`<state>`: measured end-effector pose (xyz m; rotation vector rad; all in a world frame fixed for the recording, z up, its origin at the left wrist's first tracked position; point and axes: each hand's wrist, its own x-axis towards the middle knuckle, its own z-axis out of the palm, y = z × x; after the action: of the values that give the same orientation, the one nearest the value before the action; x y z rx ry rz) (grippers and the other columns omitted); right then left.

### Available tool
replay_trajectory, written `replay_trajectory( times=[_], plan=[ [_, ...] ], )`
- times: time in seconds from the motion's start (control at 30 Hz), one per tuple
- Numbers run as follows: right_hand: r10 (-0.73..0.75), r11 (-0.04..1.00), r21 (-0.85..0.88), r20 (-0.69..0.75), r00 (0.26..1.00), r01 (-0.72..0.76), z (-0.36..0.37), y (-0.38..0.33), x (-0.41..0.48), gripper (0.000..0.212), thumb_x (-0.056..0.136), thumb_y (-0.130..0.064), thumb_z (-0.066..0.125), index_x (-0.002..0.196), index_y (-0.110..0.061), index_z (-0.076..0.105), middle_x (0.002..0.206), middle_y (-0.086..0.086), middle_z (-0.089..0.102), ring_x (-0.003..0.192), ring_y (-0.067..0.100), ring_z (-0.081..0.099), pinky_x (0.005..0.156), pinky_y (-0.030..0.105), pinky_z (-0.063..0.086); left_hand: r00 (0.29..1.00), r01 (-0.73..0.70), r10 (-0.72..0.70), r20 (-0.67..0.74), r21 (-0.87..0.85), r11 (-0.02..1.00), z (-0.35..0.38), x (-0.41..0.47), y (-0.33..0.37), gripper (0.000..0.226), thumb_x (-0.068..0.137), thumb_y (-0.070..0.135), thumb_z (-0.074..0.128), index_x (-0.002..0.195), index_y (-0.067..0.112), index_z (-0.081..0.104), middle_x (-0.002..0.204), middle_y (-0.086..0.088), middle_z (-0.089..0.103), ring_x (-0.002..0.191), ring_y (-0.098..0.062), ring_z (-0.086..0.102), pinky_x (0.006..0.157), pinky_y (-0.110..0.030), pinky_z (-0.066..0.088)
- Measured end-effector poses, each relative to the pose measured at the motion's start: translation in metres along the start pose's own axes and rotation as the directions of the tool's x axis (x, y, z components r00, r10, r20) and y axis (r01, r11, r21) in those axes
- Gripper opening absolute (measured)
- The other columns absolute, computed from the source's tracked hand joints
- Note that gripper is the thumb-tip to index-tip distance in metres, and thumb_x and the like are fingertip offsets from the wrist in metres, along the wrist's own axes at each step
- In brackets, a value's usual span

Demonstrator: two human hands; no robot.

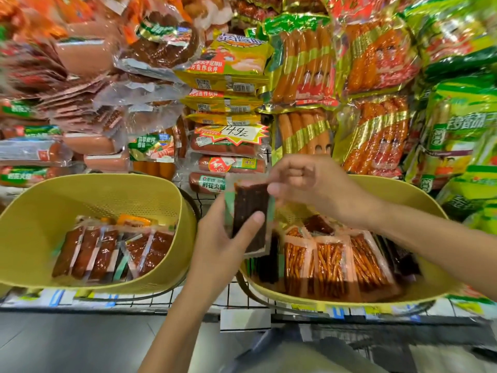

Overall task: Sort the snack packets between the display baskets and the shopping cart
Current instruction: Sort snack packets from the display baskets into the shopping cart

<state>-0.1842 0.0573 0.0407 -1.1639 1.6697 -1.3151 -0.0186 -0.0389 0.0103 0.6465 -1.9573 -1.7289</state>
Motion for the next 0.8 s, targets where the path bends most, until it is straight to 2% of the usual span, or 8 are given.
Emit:
replay_trajectory(
  times=[0.07,0.17,0.27,0.33,0.47,0.6,0.73,0.8],
  plan=[
    [0.096,0.969,-0.229,0.002,0.995,-0.093,0.003,0.025,0.001,0.021,0.083,-0.034,0.062,0.092,-0.015,0.064,0.085,-0.002,0.069,0.073,0.011,0.066,0.068,0.029,0.057,0.997,0.034,-0.040,-0.070,-0.080,0.996,-0.008,-0.001,-0.002,0.027,0.083,0.024,0.062,0.110,0.022,0.061,0.101,0.001,0.073,0.091,-0.020,0.072,0.066,-0.031,0.060],
    [0.343,0.685,-0.719,0.174,0.923,-0.119,0.020,0.068,0.000,0.041,0.090,-0.049,0.054,0.092,-0.009,0.060,0.093,0.005,0.062,0.081,0.019,0.060,0.071,0.033,0.050,0.978,0.090,-0.127,-0.164,-0.211,0.973,-0.015,-0.005,-0.005,0.023,0.086,0.018,0.060,0.107,0.025,0.062,0.102,-0.003,0.074,0.087,-0.025,0.073,0.065,-0.036,0.060],
    [0.481,0.361,-0.932,0.184,0.857,-0.003,0.042,0.095,0.004,0.071,0.081,-0.073,0.045,0.099,-0.006,0.062,0.127,0.011,0.046,0.117,0.026,0.041,0.099,0.040,0.036,0.970,0.097,-0.136,-0.202,-0.191,0.977,-0.017,-0.009,-0.007,0.021,0.085,0.022,0.061,0.104,0.030,0.063,0.104,-0.004,0.073,0.090,-0.026,0.073,0.069,-0.040,0.061],
    [0.487,0.247,-0.969,0.149,0.861,0.028,0.048,0.105,0.008,0.074,0.076,-0.075,0.051,0.115,-0.013,0.061,0.137,0.009,0.039,0.124,0.028,0.031,0.104,0.042,0.029,0.968,0.090,-0.122,-0.218,-0.149,0.985,-0.019,-0.012,-0.006,0.021,0.082,0.027,0.062,0.102,0.028,0.064,0.100,-0.001,0.074,0.091,-0.022,0.072,0.067,-0.035,0.061],
    [0.408,0.412,-0.901,0.047,0.912,-0.138,0.039,0.105,0.014,0.061,0.074,-0.052,0.072,0.116,-0.011,0.054,0.123,0.005,0.049,0.114,0.022,0.041,0.097,0.034,0.035,0.965,0.071,-0.092,-0.245,-0.092,0.993,-0.021,-0.017,-0.008,0.020,0.085,0.022,0.061,0.104,0.018,0.064,0.094,0.006,0.074,0.088,-0.011,0.071,0.064,-0.018,0.056],
    [0.374,0.694,-0.646,-0.054,0.926,-0.318,0.019,0.084,0.010,0.034,0.084,-0.023,0.071,0.112,-0.014,0.055,0.104,0.001,0.063,0.075,0.008,0.056,0.059,0.012,0.042,0.961,0.076,-0.105,-0.257,-0.123,0.990,-0.022,-0.019,-0.009,0.027,0.083,0.027,0.061,0.108,0.018,0.063,0.096,0.003,0.074,0.088,-0.014,0.072,0.066,-0.022,0.058],
    [0.318,0.920,-0.268,0.080,0.945,-0.287,-0.020,0.035,0.000,0.021,0.079,-0.012,0.071,0.098,-0.014,0.062,0.080,-0.016,0.068,0.071,0.001,0.064,0.080,0.032,0.056,0.962,0.062,-0.107,-0.253,-0.179,0.982,-0.021,-0.016,-0.004,0.029,0.085,0.029,0.057,0.114,0.024,0.060,0.102,0.000,0.074,0.092,-0.020,0.072,0.073,-0.036,0.060],
    [0.202,0.979,-0.057,0.214,0.956,-0.195,-0.024,0.003,-0.003,0.028,0.072,-0.018,0.073,0.097,-0.013,0.062,0.068,-0.025,0.065,0.067,-0.008,0.062,0.077,0.023,0.056,0.970,0.066,-0.107,-0.219,-0.185,0.981,-0.019,-0.013,0.000,0.030,0.086,0.038,0.052,0.112,0.026,0.061,0.100,0.004,0.074,0.094,-0.015,0.071,0.074,-0.034,0.060]
  ],
)
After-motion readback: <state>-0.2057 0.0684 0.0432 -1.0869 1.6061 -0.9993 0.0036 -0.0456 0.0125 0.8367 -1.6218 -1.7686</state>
